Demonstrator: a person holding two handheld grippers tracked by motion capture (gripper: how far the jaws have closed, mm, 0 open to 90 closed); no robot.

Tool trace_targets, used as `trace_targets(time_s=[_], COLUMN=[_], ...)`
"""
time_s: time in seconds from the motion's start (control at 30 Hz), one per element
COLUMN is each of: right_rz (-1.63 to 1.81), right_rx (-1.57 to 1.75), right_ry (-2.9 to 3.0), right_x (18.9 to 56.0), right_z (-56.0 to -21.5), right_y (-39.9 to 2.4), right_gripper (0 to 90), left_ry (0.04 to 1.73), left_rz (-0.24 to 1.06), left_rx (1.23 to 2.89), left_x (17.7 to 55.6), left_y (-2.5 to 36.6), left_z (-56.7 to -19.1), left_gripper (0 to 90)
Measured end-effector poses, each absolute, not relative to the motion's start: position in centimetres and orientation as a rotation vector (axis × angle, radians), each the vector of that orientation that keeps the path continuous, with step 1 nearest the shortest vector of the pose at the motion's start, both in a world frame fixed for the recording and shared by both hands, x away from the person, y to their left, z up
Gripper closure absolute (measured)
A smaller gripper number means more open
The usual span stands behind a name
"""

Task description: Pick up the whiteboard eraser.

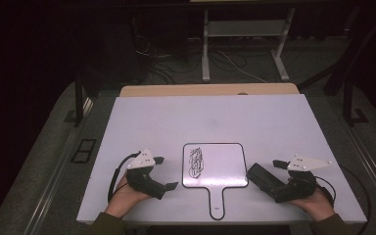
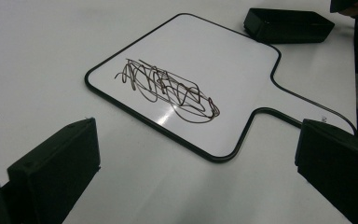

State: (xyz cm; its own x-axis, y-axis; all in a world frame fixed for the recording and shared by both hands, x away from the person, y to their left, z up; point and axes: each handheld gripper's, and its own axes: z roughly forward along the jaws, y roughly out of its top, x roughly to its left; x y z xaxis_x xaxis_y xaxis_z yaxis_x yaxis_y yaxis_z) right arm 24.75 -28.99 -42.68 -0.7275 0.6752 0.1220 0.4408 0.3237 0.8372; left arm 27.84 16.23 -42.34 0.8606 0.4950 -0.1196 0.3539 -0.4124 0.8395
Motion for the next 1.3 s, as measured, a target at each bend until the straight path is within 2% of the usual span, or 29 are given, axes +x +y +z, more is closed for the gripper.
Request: trace_targets(time_s=[0.6, 1.3], right_rz=[1.34, 1.196], right_rx=[1.0, 1.027], right_ry=[2.346, 2.436], right_x=[24.9, 27.0], right_z=[-41.8, -41.6], right_y=[-29.1, -29.0], right_gripper=[1.1, 1.6], left_ry=[0.622, 0.625], left_rz=[0.166, 0.161], left_rx=[2.064, 2.068], left_x=[27.5, 27.6], left_y=[16.1, 16.2], left_z=[-42.6, -42.7], left_gripper=[0.0, 0.0])
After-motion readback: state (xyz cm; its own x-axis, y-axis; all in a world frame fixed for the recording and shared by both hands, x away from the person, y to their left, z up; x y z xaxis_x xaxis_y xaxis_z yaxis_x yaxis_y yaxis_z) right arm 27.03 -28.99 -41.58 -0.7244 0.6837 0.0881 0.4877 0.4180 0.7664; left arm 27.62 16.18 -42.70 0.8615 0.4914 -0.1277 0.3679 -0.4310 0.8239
